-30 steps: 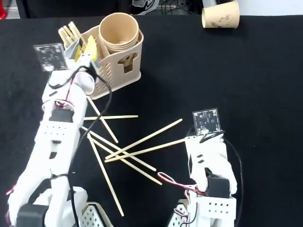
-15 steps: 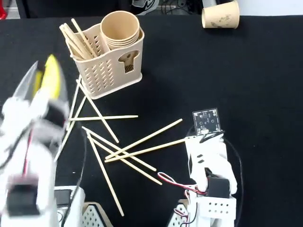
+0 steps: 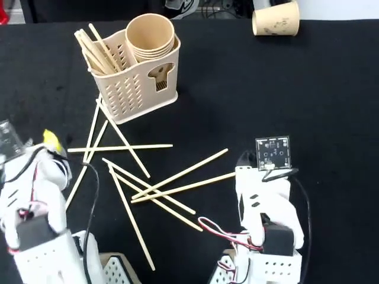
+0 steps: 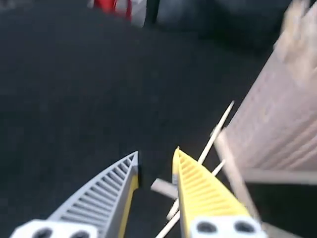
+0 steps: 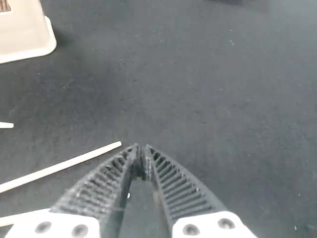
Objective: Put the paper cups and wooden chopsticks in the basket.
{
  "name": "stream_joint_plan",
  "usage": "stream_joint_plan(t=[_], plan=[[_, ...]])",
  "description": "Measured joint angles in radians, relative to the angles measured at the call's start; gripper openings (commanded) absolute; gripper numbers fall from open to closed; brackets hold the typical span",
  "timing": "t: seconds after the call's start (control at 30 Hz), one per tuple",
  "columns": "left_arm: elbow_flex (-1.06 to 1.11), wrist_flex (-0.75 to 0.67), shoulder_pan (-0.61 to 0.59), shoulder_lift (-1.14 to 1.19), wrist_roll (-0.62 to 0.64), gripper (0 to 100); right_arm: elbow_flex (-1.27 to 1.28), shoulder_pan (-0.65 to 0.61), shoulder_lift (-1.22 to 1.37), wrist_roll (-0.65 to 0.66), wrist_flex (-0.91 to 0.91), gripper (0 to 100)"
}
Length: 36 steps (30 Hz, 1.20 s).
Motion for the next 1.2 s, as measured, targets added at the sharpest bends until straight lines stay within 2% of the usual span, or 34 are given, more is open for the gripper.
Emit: stream_joint_plan(t=[0.17,0.3,0.37,0.47,0.7,0.87,1.1,1.2], plan=[[0.169,-0.012,-0.063,0.051,-0.109,12,-0.143,-0.012,0.203,0.000,-0.009,1.2],[0.278,-0.064,-0.155,0.052,-0.193,13,-0.338,-0.011,0.462,0.000,0.000,1.5],[0.311,-0.074,-0.190,0.052,-0.224,18,-0.430,-0.015,0.609,0.000,0.015,1.5],[0.348,-0.077,-0.230,0.052,-0.247,26,-0.529,-0.058,0.807,0.000,0.018,1.6],[0.416,-0.077,-0.241,0.052,-0.287,25,-0.672,-0.195,1.169,-0.026,0.025,7.0],[0.433,-0.077,-0.244,0.052,-0.341,25,-0.681,-0.216,1.363,-0.242,0.026,7.4],[0.433,-0.077,-0.244,0.052,-0.350,25,-0.690,-0.216,1.568,-0.744,-0.058,15.8],[0.433,-0.077,-0.244,0.052,-0.350,25,-0.724,-0.216,1.642,-0.848,-0.101,15.8]])
